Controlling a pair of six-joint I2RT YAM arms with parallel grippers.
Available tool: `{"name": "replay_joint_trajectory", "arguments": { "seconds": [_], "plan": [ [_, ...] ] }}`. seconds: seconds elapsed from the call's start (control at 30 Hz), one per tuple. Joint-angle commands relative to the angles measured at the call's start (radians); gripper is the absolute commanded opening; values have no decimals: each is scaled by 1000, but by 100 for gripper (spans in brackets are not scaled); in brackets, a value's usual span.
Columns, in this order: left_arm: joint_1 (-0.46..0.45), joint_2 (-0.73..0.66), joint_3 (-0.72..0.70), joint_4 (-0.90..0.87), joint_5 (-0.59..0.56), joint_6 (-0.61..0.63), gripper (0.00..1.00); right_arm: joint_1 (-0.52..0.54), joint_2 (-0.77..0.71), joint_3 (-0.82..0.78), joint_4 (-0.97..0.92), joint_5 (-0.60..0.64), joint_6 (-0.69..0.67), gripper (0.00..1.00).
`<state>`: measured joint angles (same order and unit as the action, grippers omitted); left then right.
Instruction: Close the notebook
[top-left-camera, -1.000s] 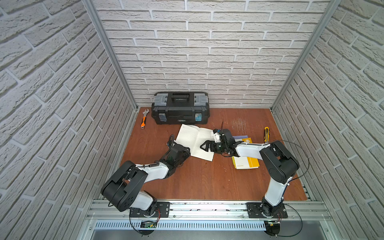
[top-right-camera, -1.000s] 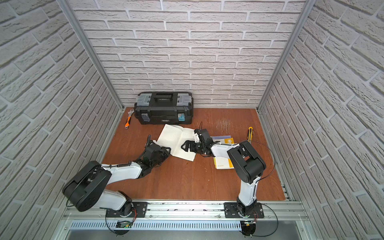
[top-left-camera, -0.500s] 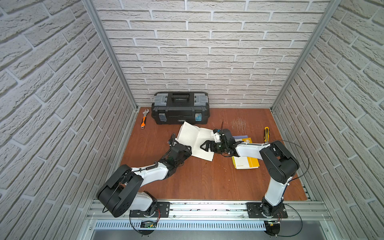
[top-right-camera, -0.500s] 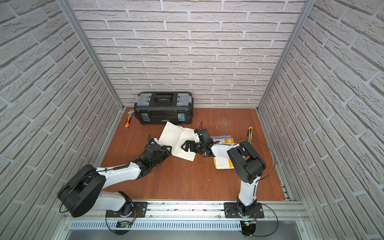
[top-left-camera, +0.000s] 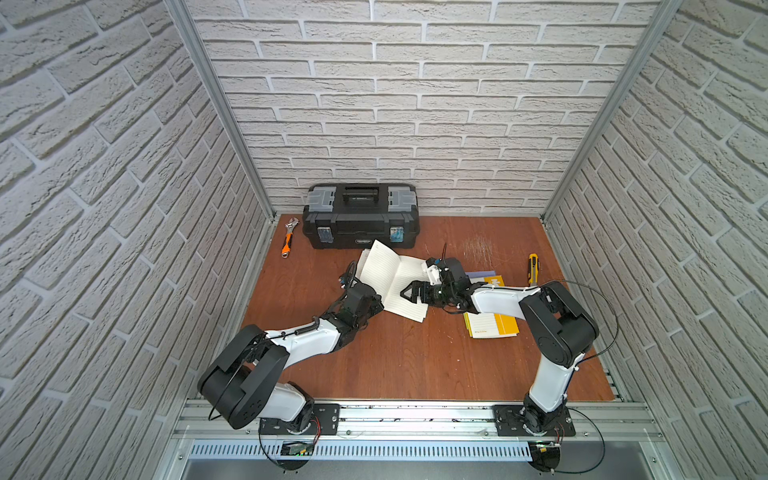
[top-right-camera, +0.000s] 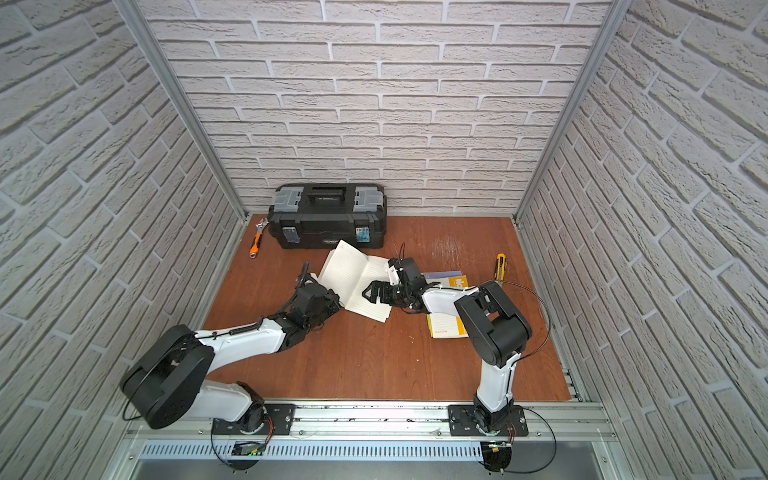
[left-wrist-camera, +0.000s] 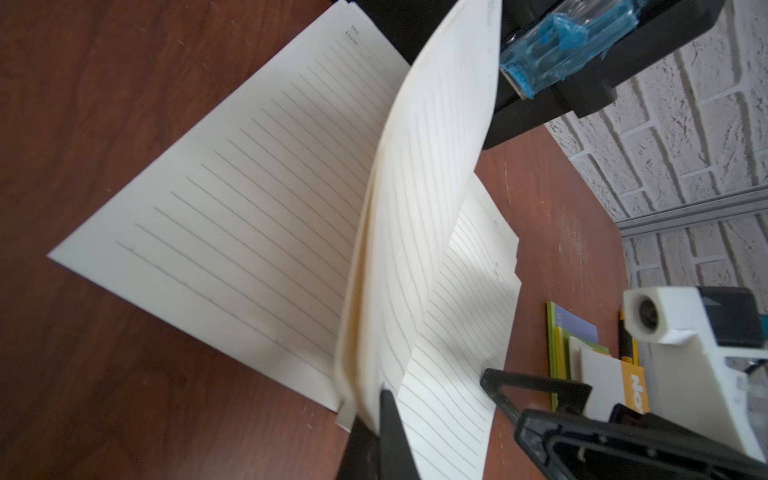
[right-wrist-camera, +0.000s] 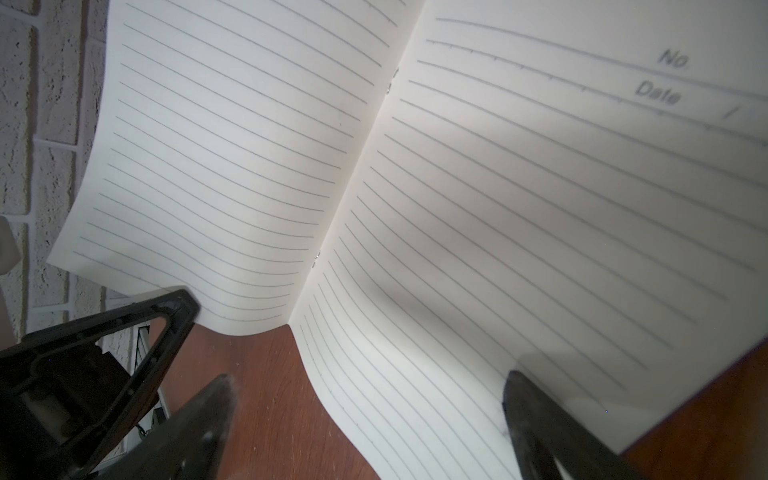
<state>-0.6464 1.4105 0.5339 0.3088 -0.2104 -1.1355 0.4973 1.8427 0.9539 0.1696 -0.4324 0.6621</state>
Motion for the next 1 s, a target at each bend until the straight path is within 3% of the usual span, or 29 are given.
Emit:
{"name": "replay_joint_trajectory", "arguments": {
  "seconds": [0.0, 0.17, 0.37, 0.5, 0.77, 0.97],
  "plan": [
    [-41, 3, 42, -10, -66, 79, 0, -2, -19, -33, 30, -25, -14, 100],
    [-132, -16, 90, -107, -214, 204, 0, -19, -46, -75, 187, -85, 65, 100],
    [-229, 23, 141, -151, -319, 313, 0, -74, 14, -157, 570, -184, 285, 100],
    [-282, 61, 174, -193, -397, 337, 0, -91, 36, -165, 652, -205, 346, 100],
    [-387, 104, 275, -331, -606, 385, 0, -101, -82, -171, 543, -203, 303, 100],
    [-452, 128, 308, -407, -692, 381, 0, -109, -266, -168, 289, -130, 198, 100]
  ]
}}
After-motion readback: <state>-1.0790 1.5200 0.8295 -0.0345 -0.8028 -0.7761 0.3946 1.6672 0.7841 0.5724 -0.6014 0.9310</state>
